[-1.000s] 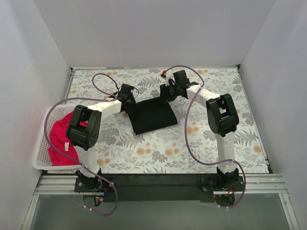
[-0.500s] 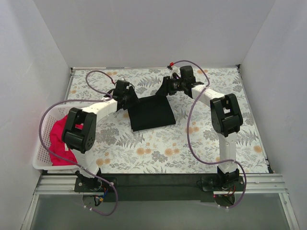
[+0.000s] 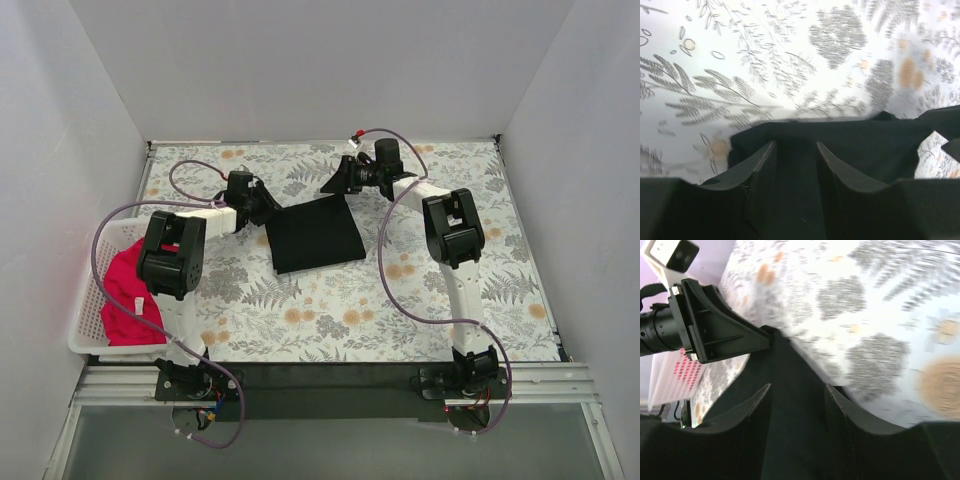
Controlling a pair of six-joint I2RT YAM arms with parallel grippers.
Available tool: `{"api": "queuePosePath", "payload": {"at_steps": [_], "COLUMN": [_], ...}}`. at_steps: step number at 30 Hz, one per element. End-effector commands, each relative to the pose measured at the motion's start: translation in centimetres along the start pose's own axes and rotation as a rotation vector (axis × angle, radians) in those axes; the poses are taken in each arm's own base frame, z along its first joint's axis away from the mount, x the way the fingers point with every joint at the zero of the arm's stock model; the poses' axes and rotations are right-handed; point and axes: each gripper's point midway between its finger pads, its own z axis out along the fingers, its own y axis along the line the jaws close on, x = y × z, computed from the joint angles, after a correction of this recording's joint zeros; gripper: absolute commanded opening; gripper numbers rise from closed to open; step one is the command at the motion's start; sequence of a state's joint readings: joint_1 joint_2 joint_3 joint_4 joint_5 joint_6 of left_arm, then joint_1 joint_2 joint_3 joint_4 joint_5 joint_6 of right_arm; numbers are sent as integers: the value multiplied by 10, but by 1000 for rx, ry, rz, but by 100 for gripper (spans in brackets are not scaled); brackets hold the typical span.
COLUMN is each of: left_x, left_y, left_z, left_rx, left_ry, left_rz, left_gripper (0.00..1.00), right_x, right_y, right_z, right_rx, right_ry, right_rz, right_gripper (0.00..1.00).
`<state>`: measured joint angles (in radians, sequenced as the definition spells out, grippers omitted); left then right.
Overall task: Fold and stack the t-shirts
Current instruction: Fold the tshirt
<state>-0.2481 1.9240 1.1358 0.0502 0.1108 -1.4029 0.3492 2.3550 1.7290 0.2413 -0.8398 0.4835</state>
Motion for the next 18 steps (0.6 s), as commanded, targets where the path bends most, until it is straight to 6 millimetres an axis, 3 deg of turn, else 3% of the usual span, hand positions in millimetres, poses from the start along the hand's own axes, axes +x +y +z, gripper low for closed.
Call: {"api": "queuePosePath", "payload": {"at_steps": [1, 2, 3, 8, 10, 13, 18], "left_x": [-14, -5, -4, 6, 2, -21, -72], "left_y": [-1, 11, 17, 33, 31, 12, -39], "left_z": [19, 30, 34, 45, 41, 26, -22], "left_rx": [66, 45, 39, 24, 31, 58, 151], "left_ry": [20, 51, 64, 108, 103, 55, -58], "left_rz": [-58, -74, -88, -110, -109, -75, -17], "left_gripper": [35, 35, 35, 35, 38, 46, 59], "right_x": [-11, -18, -10, -7, -12, -26, -59], "right_y": [-38, -46, -62, -85, -80, -64, -14], "right_z": [-3, -6, -3, -10, -15, -29, -58], "right_rx": [-4, 2, 15, 22, 24, 39, 65], "right_ry": [-33, -53, -47, -72, -82, -112, -186], "right_rz": [102, 124, 164, 241, 230, 194, 97], "right_gripper": [53, 53, 53, 53, 53, 53, 53]}}
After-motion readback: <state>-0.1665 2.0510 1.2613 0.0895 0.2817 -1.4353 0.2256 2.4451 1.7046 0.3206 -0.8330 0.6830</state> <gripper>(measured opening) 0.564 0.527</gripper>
